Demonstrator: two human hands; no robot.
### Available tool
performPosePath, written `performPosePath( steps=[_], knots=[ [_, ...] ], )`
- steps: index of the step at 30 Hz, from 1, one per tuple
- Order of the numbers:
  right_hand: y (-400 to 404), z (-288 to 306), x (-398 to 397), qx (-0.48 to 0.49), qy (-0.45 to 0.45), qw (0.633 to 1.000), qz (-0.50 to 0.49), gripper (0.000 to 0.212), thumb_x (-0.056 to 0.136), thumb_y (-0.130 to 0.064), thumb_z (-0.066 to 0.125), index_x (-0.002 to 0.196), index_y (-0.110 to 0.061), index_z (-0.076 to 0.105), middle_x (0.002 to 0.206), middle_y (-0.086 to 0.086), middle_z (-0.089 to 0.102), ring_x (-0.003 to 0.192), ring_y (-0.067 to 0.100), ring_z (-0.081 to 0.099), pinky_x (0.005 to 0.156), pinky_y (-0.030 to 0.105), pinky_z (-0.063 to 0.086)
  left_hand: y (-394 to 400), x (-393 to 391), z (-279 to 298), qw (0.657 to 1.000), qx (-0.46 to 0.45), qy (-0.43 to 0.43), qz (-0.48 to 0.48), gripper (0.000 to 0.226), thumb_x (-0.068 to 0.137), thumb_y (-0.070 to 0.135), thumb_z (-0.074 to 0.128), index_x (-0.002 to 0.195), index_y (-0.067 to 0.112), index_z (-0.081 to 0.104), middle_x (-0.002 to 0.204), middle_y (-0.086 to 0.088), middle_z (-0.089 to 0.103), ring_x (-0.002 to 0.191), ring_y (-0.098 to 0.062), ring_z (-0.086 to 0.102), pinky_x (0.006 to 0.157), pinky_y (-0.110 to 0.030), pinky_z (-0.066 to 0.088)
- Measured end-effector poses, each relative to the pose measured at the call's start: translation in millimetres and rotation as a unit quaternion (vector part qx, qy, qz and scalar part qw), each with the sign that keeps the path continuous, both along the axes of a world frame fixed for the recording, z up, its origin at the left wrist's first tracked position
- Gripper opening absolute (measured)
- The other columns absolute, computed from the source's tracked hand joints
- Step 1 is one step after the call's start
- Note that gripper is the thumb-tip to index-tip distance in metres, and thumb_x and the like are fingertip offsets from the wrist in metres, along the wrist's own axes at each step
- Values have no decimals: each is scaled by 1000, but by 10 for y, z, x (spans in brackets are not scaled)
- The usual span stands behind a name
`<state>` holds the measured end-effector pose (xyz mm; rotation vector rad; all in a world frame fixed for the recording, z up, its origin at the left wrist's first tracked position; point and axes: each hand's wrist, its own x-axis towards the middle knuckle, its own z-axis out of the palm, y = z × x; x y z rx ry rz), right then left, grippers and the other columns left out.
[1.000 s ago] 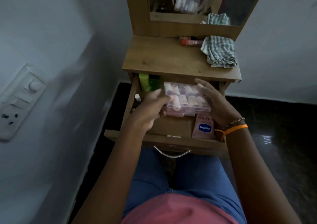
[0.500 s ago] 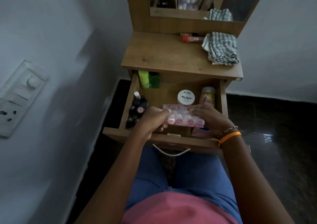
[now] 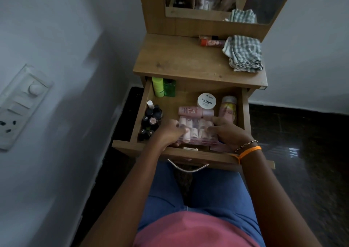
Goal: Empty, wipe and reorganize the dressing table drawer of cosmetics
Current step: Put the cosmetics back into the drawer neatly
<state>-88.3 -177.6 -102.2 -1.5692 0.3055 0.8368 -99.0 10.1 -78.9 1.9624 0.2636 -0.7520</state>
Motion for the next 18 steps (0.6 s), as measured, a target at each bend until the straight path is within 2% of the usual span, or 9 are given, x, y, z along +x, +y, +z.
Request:
performPosePath(
  steps=[3,6,7,9,11,13,15,18],
  knots=[
    [-7,18,-4,-84,-42,994,51,52,86,-5,56,134,-22,44,118,11,63,105,24,63,91,42,52,7,39,-9,1000,13,10,-17,37,95,16,54,130,5,48,109,-6,58,83,-19,62,62,-28,51],
    [6,44,-21,-149,-90,979,102,58,85,-7,61,136,-25,40,118,6,59,106,19,59,91,36,51,35,84,-10,997,51,16,-53,49,91,17,60,136,6,42,120,-11,54,97,-27,63,78,-39,56],
    [5,43,-25,-154,-99,977,105,59,84,-6,62,136,-25,40,117,5,57,105,18,58,88,34,51,40,103,-9,996,64,14,-68,53,90,18,62,138,6,41,125,-13,53,96,-27,63,77,-37,57],
    [2,39,-20,-159,-110,976,100,62,82,-6,64,136,-25,40,119,6,57,109,21,57,91,38,51,39,131,1,989,104,-1,-106,57,89,21,64,138,5,41,130,-12,53,93,-22,61,68,-28,54],
    [5,21,-6,-162,-120,975,96,66,79,-4,67,136,-24,40,121,8,57,112,23,57,96,42,50,46,156,-27,979,153,-18,-135,56,86,27,67,134,6,46,129,-11,55,103,-22,58,81,-30,50],
    [15,22,2,-158,-126,974,100,67,79,-1,66,136,-22,39,119,8,58,112,23,58,93,36,50,48,161,-50,976,171,-16,-137,56,82,30,71,129,7,50,126,-12,58,111,-25,56,93,-36,46],
    [18,16,5,-161,-134,972,107,66,79,0,66,136,-20,39,118,8,58,112,23,58,91,34,51,56,166,-77,977,167,-12,-131,56,80,30,73,127,8,52,125,-11,59,111,-25,57,94,-36,46],
    [22,5,4,-182,-149,966,108,65,78,-1,68,135,-19,41,122,10,58,113,23,57,96,39,50,59,140,-106,986,130,-7,-103,61,81,25,72,134,9,47,131,-11,55,116,-25,54,92,-31,44]
  ],
)
